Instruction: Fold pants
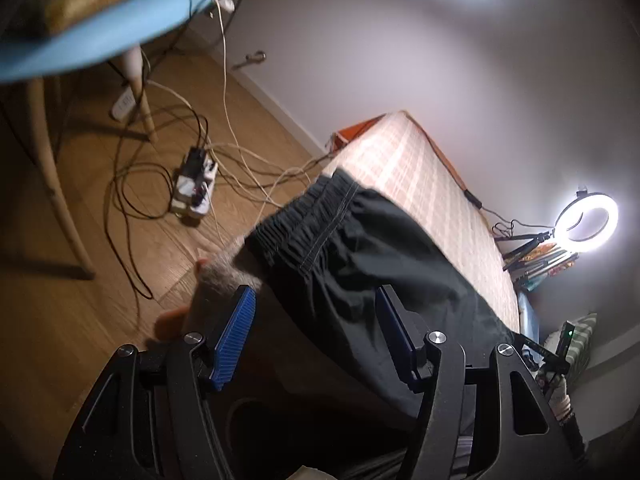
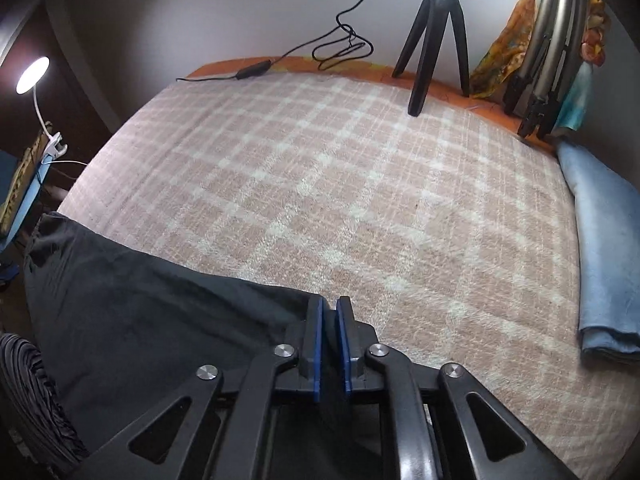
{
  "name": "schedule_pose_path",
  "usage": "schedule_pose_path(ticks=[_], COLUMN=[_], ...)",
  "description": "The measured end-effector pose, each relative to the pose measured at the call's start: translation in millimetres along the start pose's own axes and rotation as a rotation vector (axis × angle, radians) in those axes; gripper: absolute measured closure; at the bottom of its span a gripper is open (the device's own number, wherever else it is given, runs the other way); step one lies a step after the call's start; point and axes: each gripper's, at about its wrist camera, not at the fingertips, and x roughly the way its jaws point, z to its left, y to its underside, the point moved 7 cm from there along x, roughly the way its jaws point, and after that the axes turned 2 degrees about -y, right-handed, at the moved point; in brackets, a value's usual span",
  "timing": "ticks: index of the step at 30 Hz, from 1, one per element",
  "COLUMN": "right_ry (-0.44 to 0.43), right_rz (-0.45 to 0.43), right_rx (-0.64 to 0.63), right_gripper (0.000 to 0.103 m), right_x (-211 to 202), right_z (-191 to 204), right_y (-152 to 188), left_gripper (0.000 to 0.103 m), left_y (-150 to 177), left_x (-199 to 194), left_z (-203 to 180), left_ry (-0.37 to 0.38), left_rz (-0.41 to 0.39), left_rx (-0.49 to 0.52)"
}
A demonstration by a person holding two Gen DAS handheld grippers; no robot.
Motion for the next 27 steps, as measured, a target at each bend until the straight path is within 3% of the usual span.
schedule_pose_path(ticks=[1,2,6,13,18,22,25,27], right_ry=[0.01,0.008,-0.01,-0.055,-0.087,-0.125,-0.165,-0.197], right_rz=[-0.003,-0.011,-0.054,-0.096,-0.108,-0.113,-0.112,-0.101], right_rx=[0.011,0.017,0.028,0.017,0.016,0.011,0.01,-0.009], right_gripper=[0.071,0.07,0.069,0.069,0.068,0.069,0.069,0.068], right_x=[-2.1,-6.8,-29.7,-62.2,-71.8,-75.4,-73.6,-71.6], right_z=[0.3,-0.4,8.9,37.3,57.3,80.0,102.1,122.6], right_y=[0.2,1.1,1.9,9.8,12.3,10.6,7.4,5.8], left_gripper=[0.041,0.041,0.041,0.041,0.045,0.072,0.081,0.084], left_y=[1.5,1.9,-2.4,-9.2,-14.2,-16.5,-20.8,-24.5], left_x=[7.4,9.1,24.0,41.5,37.1,34.4,31.0,22.9], left_z=[1.6,3.7,13.6,20.1,27.2,23.0,22.5,10.8], left_ry=[-0.006,-0.013,-0.005,0.081,0.16,0.166,0.16,0.134], left_rz=[0.002,0.001,-0.007,-0.038,-0.125,-0.163,-0.193,-0.227], left_rx=[-0.001,-0.005,-0.044,-0.106,-0.199,-0.181,-0.177,-0.106])
